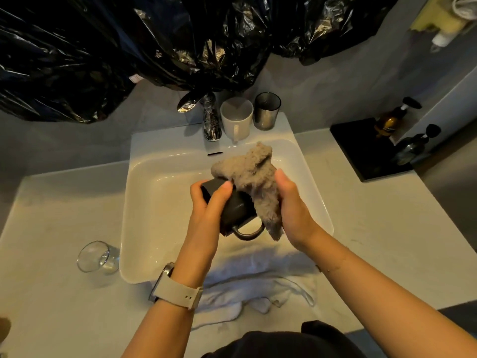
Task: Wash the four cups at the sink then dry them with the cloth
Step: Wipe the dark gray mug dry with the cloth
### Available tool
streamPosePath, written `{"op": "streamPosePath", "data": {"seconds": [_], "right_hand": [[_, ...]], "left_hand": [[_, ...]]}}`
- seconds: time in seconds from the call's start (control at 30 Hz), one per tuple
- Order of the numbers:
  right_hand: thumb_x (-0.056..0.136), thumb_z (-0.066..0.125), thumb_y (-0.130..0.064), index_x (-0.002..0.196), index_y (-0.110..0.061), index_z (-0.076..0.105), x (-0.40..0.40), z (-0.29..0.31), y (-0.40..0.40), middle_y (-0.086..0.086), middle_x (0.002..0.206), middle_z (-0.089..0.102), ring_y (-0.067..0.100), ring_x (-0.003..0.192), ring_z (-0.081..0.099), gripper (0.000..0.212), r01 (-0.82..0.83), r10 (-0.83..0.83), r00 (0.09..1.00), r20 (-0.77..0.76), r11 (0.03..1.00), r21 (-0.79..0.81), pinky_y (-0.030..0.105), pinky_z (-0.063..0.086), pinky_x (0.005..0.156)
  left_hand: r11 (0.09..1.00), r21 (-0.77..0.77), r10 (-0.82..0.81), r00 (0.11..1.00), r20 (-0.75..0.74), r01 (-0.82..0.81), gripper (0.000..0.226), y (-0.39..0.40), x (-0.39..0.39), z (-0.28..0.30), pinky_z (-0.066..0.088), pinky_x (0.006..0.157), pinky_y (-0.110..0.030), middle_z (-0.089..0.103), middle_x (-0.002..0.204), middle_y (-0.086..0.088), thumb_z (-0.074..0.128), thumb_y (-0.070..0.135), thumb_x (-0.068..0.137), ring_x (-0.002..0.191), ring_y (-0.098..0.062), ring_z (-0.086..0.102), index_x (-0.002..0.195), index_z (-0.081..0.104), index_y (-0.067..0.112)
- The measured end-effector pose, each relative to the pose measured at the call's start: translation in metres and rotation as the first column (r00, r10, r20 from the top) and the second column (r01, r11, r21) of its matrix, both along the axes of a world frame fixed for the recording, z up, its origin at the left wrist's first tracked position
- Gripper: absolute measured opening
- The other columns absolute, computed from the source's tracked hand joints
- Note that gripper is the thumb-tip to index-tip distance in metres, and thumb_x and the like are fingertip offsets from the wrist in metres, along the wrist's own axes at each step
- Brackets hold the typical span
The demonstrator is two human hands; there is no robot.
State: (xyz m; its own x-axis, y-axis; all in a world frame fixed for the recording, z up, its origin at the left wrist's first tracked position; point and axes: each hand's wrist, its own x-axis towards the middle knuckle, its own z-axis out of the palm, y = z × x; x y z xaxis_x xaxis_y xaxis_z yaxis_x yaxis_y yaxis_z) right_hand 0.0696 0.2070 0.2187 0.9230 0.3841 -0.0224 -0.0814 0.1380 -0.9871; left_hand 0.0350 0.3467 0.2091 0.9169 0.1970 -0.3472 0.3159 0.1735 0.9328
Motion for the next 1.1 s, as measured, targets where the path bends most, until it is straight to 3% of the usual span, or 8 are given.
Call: {"op": "streamPosePath", "data": {"seconds": [0.1, 0.2, 0.33, 0.5, 0.63, 0.73, 0.97, 1.1], "right_hand": [[0.104, 0.033, -0.031, 0.100, -0.024, 0.067, 0.011, -0.002, 0.003, -0.006, 0.094, 0.075, 0.008, 0.094, 0.068, 0.036, 0.068, -0.058, 0.977, -0.203, 0.997, 0.043, 0.023, 0.051, 0.086], [0.097, 0.052, -0.018, 0.113, -0.018, 0.063, 0.020, -0.001, 0.003, 0.007, 0.108, 0.072, 0.023, 0.101, 0.069, 0.019, 0.122, -0.088, 0.957, -0.278, 0.987, 0.106, 0.034, 0.056, 0.086], [0.084, 0.067, -0.028, 0.122, -0.014, 0.060, 0.019, -0.011, 0.000, 0.017, 0.109, 0.070, 0.029, 0.097, 0.069, 0.041, 0.124, -0.020, 0.850, -0.526, 0.979, 0.164, 0.038, 0.056, 0.078], [0.090, 0.062, -0.034, 0.128, -0.015, 0.056, -0.001, -0.026, 0.000, 0.014, 0.120, 0.067, 0.028, 0.110, 0.066, 0.043, 0.014, 0.076, 0.862, -0.501, 0.985, 0.173, 0.041, 0.051, 0.097], [0.076, 0.068, -0.039, 0.125, -0.022, 0.056, -0.015, -0.046, -0.001, 0.007, 0.118, 0.068, 0.024, 0.111, 0.065, 0.054, 0.153, -0.105, 0.940, -0.323, 0.980, 0.126, 0.036, 0.053, 0.095], [0.078, 0.070, -0.039, 0.123, -0.019, 0.058, -0.017, -0.044, 0.002, 0.009, 0.116, 0.069, 0.025, 0.107, 0.067, 0.051, 0.230, -0.177, 0.911, -0.372, 0.968, 0.101, 0.036, 0.054, 0.093], [0.092, 0.053, -0.042, 0.107, -0.009, 0.070, 0.003, -0.024, -0.019, 0.015, 0.094, 0.069, 0.025, 0.084, 0.066, 0.040, 0.125, 0.059, 0.638, -0.768, 0.976, 0.179, 0.035, 0.054, 0.076], [0.092, 0.056, -0.041, 0.119, -0.009, 0.066, -0.002, -0.031, -0.019, 0.016, 0.107, 0.072, 0.030, 0.100, 0.068, 0.043, 0.296, -0.174, 0.779, -0.602, 0.949, 0.109, 0.039, 0.054, 0.087]], "left_hand": [[0.981, 0.192, -0.035, 0.990, 0.136, 0.008, 0.044, -0.002, -0.006, 0.000, 0.055, 0.067, -0.027, 0.061, 0.106, 0.003, 0.069, 0.055, 0.075, 0.090, -0.011, 0.067, 0.108, 0.045, 0.038], [0.925, 0.380, -0.084, 0.979, 0.186, 0.007, 0.046, -0.002, -0.014, -0.005, 0.057, 0.079, -0.039, 0.060, 0.111, 0.000, 0.063, 0.064, 0.072, 0.097, -0.016, 0.064, 0.109, 0.043, 0.044], [0.809, 0.588, -0.127, 0.972, 0.198, -0.014, 0.051, -0.006, -0.019, -0.005, 0.054, 0.078, -0.030, 0.053, 0.114, 0.007, 0.056, 0.067, 0.073, 0.096, -0.006, 0.058, 0.115, 0.040, 0.044], [0.923, 0.384, -0.083, 0.991, 0.103, 0.037, 0.045, -0.003, -0.012, -0.013, 0.056, 0.076, -0.038, 0.063, 0.106, 0.001, 0.059, 0.064, 0.075, 0.093, -0.019, 0.066, 0.109, 0.048, 0.039], [0.995, 0.031, -0.087, 0.993, -0.085, 0.090, 0.041, -0.006, -0.001, -0.006, 0.059, 0.076, -0.037, 0.065, 0.113, -0.007, 0.062, 0.052, 0.086, 0.093, -0.019, 0.070, 0.116, 0.048, 0.029], [0.977, 0.171, -0.115, 0.991, -0.070, 0.125, 0.052, -0.009, -0.001, -0.007, 0.057, 0.087, -0.048, 0.064, 0.110, -0.004, 0.057, 0.068, 0.071, 0.095, -0.020, 0.068, 0.111, 0.046, 0.037], [0.471, 0.843, -0.510, 0.860, 0.021, 0.259, 0.067, -0.012, 0.000, -0.001, 0.040, 0.070, -0.018, 0.037, 0.110, 0.008, 0.043, 0.075, 0.073, 0.088, -0.015, 0.051, 0.129, 0.028, 0.041], [0.676, 0.649, -0.505, 0.861, 0.063, 0.349, 0.087, -0.006, 0.002, -0.010, 0.044, 0.096, -0.018, 0.032, 0.132, 0.017, 0.048, 0.080, 0.073, 0.119, -0.008, 0.050, 0.146, 0.015, 0.046]]}}
